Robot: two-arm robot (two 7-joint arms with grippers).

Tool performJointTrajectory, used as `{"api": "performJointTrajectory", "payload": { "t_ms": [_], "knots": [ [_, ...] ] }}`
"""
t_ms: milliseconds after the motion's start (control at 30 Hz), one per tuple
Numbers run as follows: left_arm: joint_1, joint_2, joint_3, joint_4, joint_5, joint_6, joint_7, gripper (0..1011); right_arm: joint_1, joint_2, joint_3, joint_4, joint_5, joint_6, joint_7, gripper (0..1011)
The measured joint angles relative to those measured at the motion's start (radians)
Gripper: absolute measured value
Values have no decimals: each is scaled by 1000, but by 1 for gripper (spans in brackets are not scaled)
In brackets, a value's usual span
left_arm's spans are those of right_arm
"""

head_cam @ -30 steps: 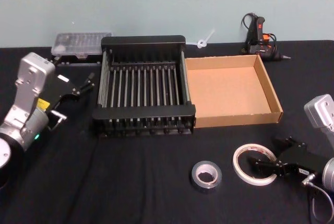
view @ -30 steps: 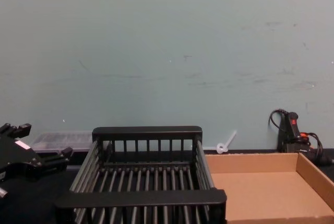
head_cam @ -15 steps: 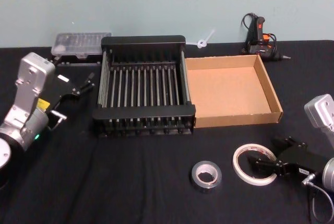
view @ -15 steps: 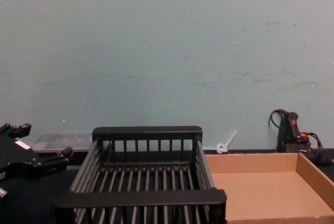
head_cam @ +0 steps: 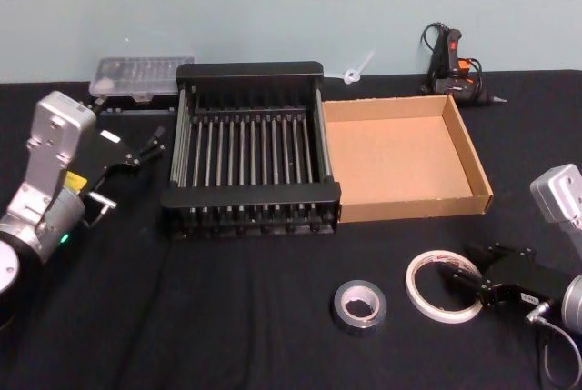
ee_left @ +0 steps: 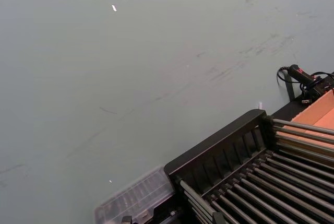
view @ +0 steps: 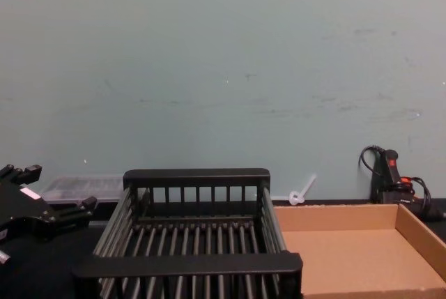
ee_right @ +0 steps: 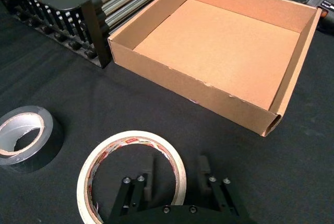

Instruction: Pick up the white tape and place it into the black box , Pick up the silver tape and place it into the brown box.

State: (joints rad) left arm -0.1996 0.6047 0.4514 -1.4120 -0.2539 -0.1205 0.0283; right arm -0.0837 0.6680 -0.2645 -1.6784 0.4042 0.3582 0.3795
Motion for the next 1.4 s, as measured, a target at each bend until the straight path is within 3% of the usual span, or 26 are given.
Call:
{"api": "performJointTrajectory", "payload": {
  "t_ms": [67,167,200,500,1400],
  "knots": [
    [0,0,0,0,0,0,0,1002,0,0,0,0,0,0,0,476],
    [0,0,0,0,0,0,0,1001,0,0,0,0,0,0,0,416],
    [0,0,0,0,0,0,0,1002,0,0,0,0,0,0,0,346],
    [0,0,0,0,0,0,0,1001,0,0,0,0,0,0,0,90],
    [0,0,0,0,0,0,0,1001,-1,0,2,-1,-1,-12,3,58]
  ]
}}
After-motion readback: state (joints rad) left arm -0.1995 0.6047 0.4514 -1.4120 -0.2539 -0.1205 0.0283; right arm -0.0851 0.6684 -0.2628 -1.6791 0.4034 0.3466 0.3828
